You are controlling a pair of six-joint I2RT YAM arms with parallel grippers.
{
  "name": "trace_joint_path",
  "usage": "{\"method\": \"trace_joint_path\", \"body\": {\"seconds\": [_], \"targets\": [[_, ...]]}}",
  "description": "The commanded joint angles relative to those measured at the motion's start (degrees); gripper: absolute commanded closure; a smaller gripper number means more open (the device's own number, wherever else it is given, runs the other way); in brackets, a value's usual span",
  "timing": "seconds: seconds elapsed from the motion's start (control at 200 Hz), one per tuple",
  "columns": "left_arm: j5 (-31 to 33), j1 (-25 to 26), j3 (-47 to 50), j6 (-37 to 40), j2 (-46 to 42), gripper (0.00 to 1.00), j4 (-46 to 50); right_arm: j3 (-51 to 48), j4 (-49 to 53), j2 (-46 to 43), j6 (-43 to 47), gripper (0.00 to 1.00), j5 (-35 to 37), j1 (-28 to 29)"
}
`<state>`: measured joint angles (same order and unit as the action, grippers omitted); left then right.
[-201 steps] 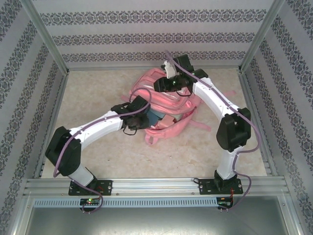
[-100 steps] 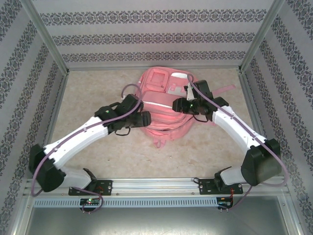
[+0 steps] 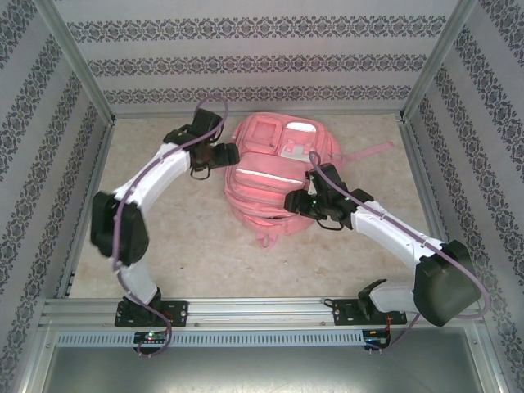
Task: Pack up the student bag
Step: Rotate the student bag at the top-center of the table.
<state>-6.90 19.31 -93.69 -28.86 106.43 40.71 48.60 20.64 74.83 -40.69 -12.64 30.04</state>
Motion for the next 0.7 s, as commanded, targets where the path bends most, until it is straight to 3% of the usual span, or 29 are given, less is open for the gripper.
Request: {"method": "trace_joint_path", "body": {"seconds": [0.0, 0.115, 0.245, 0.32, 0.535, 0.694], "targets": [[-6.69, -1.79, -9.43, 6.22, 8.97, 0.16, 0.15, -0.58, -2.70, 0.26, -3.21, 0.46, 2.87, 2.74], [-8.16, -3.37, -19.16, 7.60, 18.21, 0.16, 2.11, -1.51, -3.19, 0.73, -4.02, 0.45, 4.48, 4.19], [-8.45, -4.88, -27.29, 8.12, 26.93, 0.25, 6.50, -1.58, -1.44, 1.02, -3.49, 0.45, 7.47, 4.07], [-9.39, -5.02, -27.13, 8.77, 28.59, 0.40, 6.15, -1.56, -0.54, 1.34, -3.00, 0.43, 8.81, 3.11], [-9.13, -5.05, -16.52, 6.04, 26.06, 0.96, 1.30, -0.14, -0.97, 6.04, 0.45, 0.43, 6.62, -2.49], [-5.45, -4.99, -0.90, 1.92, 15.31, 1.00, -5.04, 4.15, 0.33, 11.41, 5.44, 0.43, 5.93, -7.28]]}}
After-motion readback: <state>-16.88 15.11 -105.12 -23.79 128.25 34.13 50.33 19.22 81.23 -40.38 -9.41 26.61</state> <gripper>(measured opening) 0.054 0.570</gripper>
